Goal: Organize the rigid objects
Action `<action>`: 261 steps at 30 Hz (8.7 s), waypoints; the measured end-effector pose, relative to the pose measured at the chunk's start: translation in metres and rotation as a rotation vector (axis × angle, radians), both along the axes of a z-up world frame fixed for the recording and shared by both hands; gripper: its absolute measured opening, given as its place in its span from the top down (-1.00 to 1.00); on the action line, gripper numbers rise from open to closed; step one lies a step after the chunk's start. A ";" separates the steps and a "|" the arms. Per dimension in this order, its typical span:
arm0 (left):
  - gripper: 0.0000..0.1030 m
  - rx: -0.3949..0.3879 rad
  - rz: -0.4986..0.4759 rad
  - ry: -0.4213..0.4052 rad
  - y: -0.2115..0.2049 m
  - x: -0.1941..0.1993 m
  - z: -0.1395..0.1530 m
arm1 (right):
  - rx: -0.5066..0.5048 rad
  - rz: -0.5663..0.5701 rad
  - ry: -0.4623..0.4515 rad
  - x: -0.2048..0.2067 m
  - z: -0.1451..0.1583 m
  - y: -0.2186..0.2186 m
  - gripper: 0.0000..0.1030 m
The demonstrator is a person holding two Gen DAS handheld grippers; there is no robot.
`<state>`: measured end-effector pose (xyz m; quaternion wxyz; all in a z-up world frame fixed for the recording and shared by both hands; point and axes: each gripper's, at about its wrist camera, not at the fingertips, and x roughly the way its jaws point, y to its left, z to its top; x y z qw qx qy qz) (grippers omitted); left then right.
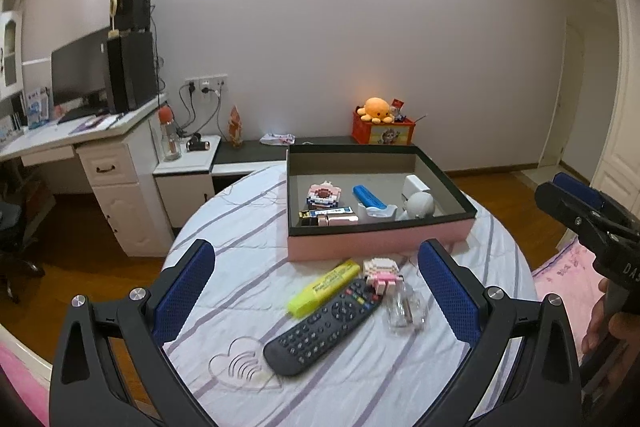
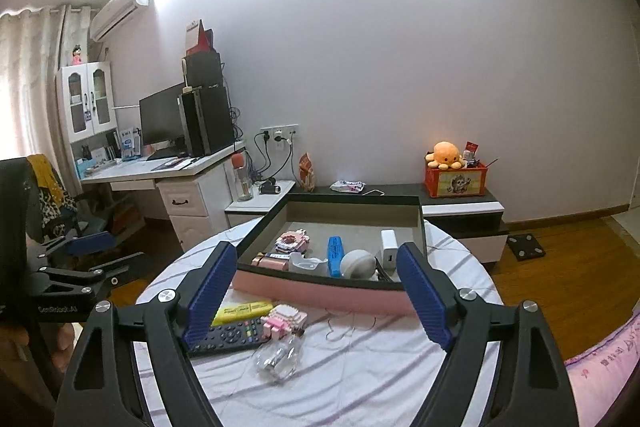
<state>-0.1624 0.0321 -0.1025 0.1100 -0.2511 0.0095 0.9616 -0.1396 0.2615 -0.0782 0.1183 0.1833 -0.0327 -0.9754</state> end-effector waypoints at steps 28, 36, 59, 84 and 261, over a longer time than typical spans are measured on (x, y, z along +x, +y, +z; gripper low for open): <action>-0.99 -0.124 0.034 -0.098 -0.005 0.012 -0.043 | 0.079 0.050 -0.163 0.009 -0.056 -0.035 -0.67; -0.99 -0.137 0.031 -0.151 -0.007 -0.005 -0.062 | 0.081 0.073 -0.242 -0.011 -0.077 -0.044 -0.67; -0.99 -0.142 0.067 -0.273 -0.038 -0.027 -0.099 | 0.127 0.155 -0.461 -0.073 -0.145 -0.069 -0.45; -0.91 -0.164 -0.090 -0.298 0.098 -0.080 -0.107 | 0.083 0.028 -0.416 -0.059 -0.146 0.052 -0.06; 0.14 -0.136 -0.052 -0.147 0.101 -0.210 -0.068 | 0.118 0.101 -0.224 -0.191 -0.072 0.019 -0.05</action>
